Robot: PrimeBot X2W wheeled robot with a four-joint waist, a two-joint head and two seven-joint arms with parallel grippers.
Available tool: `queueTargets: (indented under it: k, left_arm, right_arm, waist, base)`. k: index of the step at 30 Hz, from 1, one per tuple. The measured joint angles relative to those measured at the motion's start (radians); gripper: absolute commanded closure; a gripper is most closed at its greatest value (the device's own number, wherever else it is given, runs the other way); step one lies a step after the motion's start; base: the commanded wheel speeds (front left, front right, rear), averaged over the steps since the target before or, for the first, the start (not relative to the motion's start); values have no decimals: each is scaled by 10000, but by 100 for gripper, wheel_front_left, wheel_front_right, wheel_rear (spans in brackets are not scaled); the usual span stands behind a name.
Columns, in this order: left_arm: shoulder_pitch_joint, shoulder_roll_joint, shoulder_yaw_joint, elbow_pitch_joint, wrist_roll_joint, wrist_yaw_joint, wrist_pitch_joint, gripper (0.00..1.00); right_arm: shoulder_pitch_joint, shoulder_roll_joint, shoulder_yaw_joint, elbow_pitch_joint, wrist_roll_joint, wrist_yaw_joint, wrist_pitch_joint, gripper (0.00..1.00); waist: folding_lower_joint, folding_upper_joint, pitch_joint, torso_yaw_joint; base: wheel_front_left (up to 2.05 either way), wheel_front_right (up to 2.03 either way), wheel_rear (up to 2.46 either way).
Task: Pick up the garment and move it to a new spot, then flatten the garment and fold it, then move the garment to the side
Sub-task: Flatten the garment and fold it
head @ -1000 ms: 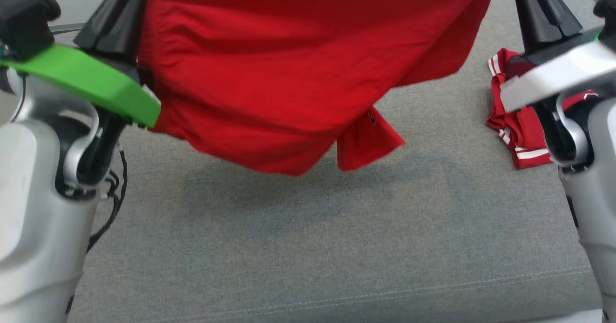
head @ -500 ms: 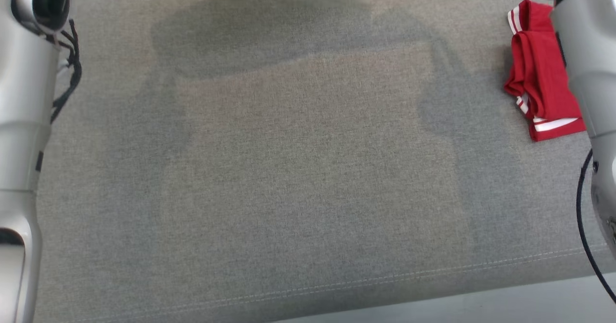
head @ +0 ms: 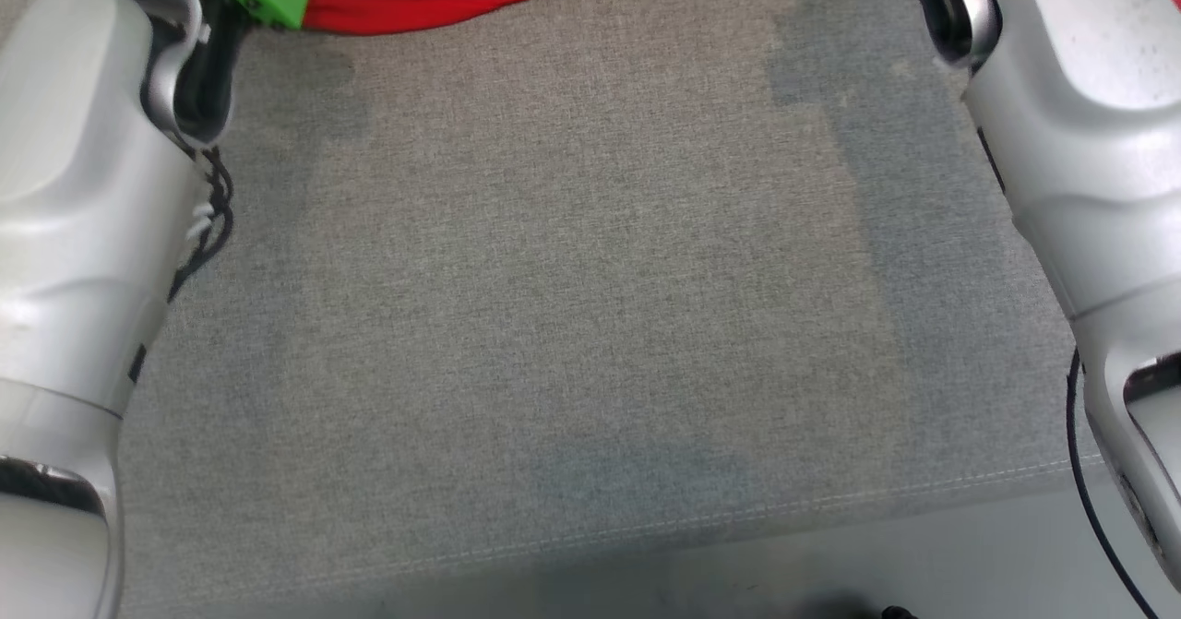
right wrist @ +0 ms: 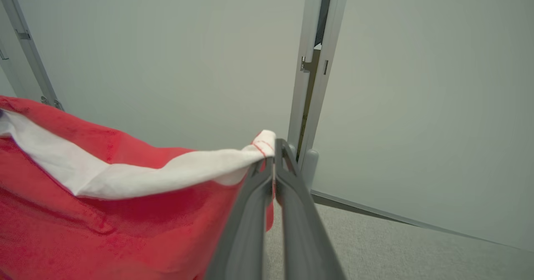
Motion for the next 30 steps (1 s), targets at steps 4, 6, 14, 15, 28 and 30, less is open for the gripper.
queueTargets:
  k: [4,6,14,15,28,30]
  left_arm:
    - [959,-23,-311,-437,-688,0,-253,100]
    - [1505,59,-418,-823,-1003,0,-368,100]
    - [4288,391,215,-3039,-1074,0,-500,100]
    - [4710,433,407,-3348,-930,0,-502,100]
    - [9391,437,1160,-5547,8,934,-512,100]
    - [9812,477,1034,-5630,48,1108,-447,100]
  right_arm:
    - [1261,-579,336,-1394,800,0,-4,100]
    - [2033,-853,378,-2247,1116,-2,-4,100]
    - [6352,-1202,-301,-4930,1904,-4,-4,100]
    - [6863,-1156,-479,-5162,1990,-4,-4,100]
    - [11213,-431,-1659,-6182,1985,-6,487,100]
    - [11704,-295,-1854,-6274,1965,-6,585,100]
  waist:
    - [0,0,181,170]
    - [0,0,172,286]
    - [-2,0,-369,485]
    - [-3,0,-467,494]
    - [-3,0,-1970,346]
    - [-4,0,-2234,325]
  base:
    - [0,0,0]
    - [0,0,0]
    - [0,0,0]
    - [0,0,0]
    - [0,0,0]
    - [0,0,0]
